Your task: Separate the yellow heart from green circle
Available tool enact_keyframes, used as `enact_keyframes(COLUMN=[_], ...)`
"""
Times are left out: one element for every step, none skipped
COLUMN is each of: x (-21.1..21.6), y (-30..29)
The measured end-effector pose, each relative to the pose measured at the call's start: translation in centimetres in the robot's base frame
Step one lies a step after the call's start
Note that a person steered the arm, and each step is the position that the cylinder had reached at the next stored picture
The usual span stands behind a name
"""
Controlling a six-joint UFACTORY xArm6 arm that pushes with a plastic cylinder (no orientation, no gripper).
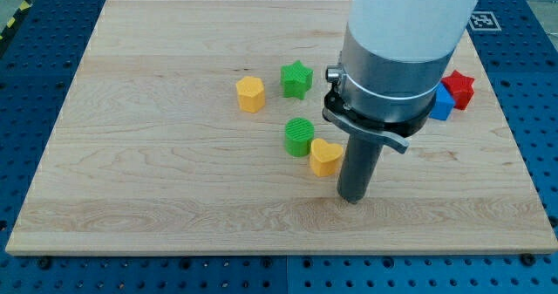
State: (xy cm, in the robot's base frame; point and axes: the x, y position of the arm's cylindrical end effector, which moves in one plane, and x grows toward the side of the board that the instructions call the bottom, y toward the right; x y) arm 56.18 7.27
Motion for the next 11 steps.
enact_keyframes(x=[-2.5, -2.9, -2.7, -3.3, -3.9, -4.7, -6.3, -6.4, -6.4, -6.4, -5.8], y=[-2.8, -3.1, -4.3, -7.8, -8.0, -6.6, -3.6, -1.1, 0.6, 0.9, 0.9])
